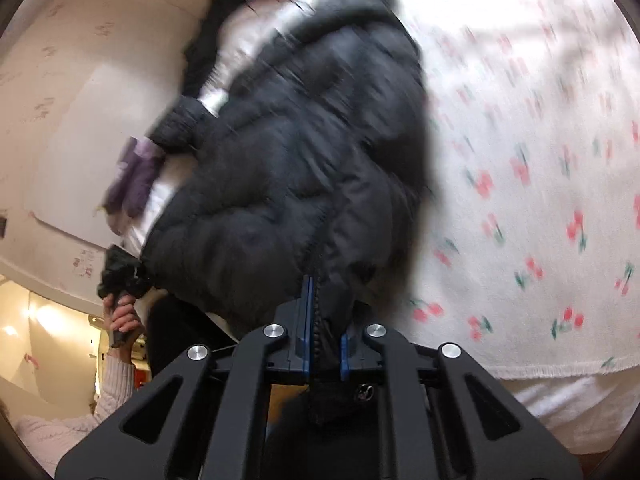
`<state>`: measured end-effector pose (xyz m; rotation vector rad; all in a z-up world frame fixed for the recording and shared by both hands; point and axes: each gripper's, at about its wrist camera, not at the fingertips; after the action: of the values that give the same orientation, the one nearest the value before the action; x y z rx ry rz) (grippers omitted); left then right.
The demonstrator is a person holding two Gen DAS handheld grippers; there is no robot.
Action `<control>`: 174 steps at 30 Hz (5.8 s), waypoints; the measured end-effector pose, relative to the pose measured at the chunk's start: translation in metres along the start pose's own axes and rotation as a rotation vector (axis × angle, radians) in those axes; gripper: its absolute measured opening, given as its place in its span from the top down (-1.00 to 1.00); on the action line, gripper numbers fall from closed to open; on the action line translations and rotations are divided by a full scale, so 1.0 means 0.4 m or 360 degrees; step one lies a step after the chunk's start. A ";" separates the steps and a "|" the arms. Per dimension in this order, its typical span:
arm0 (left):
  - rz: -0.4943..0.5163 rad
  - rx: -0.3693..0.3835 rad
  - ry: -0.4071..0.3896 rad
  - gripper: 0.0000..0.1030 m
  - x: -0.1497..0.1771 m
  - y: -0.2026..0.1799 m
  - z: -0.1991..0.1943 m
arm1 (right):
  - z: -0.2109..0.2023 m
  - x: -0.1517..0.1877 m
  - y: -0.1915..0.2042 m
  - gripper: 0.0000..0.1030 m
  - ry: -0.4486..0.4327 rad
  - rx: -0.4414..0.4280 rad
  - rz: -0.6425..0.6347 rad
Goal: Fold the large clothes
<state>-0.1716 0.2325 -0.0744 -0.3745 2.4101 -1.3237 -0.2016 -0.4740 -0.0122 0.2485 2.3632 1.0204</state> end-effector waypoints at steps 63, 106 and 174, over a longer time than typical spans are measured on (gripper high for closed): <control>0.2530 -0.1594 0.0267 0.73 -0.540 -0.352 0.482 | 0.477 -0.315 0.092 -0.29 -0.0219 -0.0179 -0.0033; 0.1080 0.0467 0.0123 0.82 -0.241 -0.870 0.952 | 0.382 -0.568 -0.233 -0.66 -0.0811 -0.0714 0.0765; 0.1803 -0.0837 -0.0517 -0.86 -0.183 -0.688 0.776 | 0.468 -0.596 -0.111 0.85 -0.0785 0.0014 0.0100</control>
<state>0.0446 -0.1164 0.0198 0.5567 2.0396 -0.1191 0.1023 -0.4778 -0.0510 0.5171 1.9219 0.8581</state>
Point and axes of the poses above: each gripper's, at about its wrist camera, not at the fingertips, and z roughly the way its jaws point, y to its left, x to its underside, and after that the axes turned 6 degrees about -y, right-handed
